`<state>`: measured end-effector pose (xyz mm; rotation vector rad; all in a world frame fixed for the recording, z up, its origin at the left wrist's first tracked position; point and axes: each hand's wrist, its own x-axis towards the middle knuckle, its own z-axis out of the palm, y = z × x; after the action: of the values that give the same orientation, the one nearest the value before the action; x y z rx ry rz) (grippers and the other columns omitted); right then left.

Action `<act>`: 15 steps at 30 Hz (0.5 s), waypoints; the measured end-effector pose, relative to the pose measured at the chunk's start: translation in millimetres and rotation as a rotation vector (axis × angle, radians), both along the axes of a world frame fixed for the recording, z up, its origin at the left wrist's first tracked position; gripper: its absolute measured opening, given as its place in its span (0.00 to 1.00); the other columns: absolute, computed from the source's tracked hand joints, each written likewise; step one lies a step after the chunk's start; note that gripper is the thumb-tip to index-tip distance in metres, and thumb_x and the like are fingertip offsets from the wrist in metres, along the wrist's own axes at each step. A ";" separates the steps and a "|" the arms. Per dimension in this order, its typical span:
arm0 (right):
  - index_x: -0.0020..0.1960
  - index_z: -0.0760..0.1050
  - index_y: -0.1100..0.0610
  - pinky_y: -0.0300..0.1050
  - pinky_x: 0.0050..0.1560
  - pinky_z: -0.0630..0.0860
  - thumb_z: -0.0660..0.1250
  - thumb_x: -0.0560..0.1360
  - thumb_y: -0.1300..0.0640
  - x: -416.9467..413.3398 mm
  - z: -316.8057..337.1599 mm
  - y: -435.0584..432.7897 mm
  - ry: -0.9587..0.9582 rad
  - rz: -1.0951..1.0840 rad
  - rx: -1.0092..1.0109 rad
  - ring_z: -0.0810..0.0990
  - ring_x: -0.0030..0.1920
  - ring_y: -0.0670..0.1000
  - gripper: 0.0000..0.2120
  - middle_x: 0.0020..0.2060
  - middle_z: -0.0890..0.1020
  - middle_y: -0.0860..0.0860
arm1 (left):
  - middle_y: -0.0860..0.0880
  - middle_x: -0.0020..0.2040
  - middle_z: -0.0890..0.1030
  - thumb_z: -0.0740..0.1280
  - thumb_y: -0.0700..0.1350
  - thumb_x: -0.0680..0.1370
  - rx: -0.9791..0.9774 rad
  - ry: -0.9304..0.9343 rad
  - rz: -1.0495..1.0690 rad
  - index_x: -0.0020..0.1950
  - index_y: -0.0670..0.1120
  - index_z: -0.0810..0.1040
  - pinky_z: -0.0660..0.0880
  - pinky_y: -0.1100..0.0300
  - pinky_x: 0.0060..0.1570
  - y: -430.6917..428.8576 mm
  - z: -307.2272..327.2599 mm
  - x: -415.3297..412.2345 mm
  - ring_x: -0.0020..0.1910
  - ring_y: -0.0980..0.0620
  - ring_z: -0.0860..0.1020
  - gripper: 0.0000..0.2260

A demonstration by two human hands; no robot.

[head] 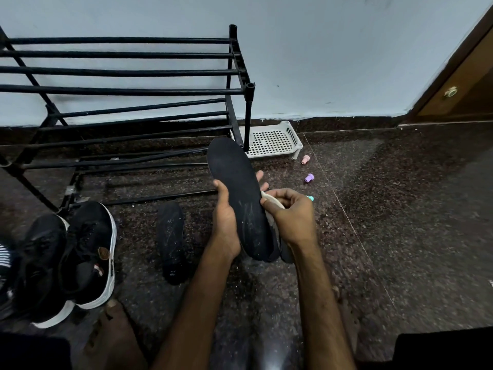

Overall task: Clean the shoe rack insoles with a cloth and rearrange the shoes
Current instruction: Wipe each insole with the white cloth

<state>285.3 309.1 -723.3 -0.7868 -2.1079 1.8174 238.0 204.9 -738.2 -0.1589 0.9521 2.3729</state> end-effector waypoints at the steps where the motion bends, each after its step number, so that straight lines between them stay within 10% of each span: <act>1: 0.43 0.82 0.51 0.58 0.45 0.82 0.75 0.65 0.50 -0.8 2.5 -3.3 0.013 -0.029 0.039 0.85 0.40 0.52 0.09 0.37 0.86 0.49 | 0.40 0.70 0.74 0.47 0.73 0.75 0.006 -0.002 -0.015 0.73 0.43 0.71 0.69 0.48 0.68 2.2 1.0 2.2 0.69 0.46 0.74 0.42; 8: 0.48 0.85 0.56 0.43 0.52 0.77 0.73 0.72 0.62 0.8 16.8 -13.7 0.112 0.153 0.656 0.80 0.46 0.48 0.06 0.45 0.82 0.50 | 0.41 0.72 0.72 0.44 0.74 0.75 0.139 -0.059 0.005 0.73 0.42 0.70 0.60 0.48 0.75 2.3 5.8 1.4 0.73 0.47 0.68 0.44; 15: 0.45 0.84 0.55 0.49 0.49 0.81 0.72 0.71 0.60 1.9 19.1 -15.5 0.017 0.196 0.626 0.83 0.43 0.48 0.04 0.41 0.86 0.48 | 0.42 0.69 0.75 0.44 0.74 0.75 0.192 -0.045 -0.013 0.73 0.42 0.71 0.64 0.48 0.72 5.8 3.1 2.6 0.70 0.47 0.72 0.44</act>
<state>287.2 293.6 -704.2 -0.4107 -2.5938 1.1000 240.7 210.7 -735.1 -0.1310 0.6978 2.4216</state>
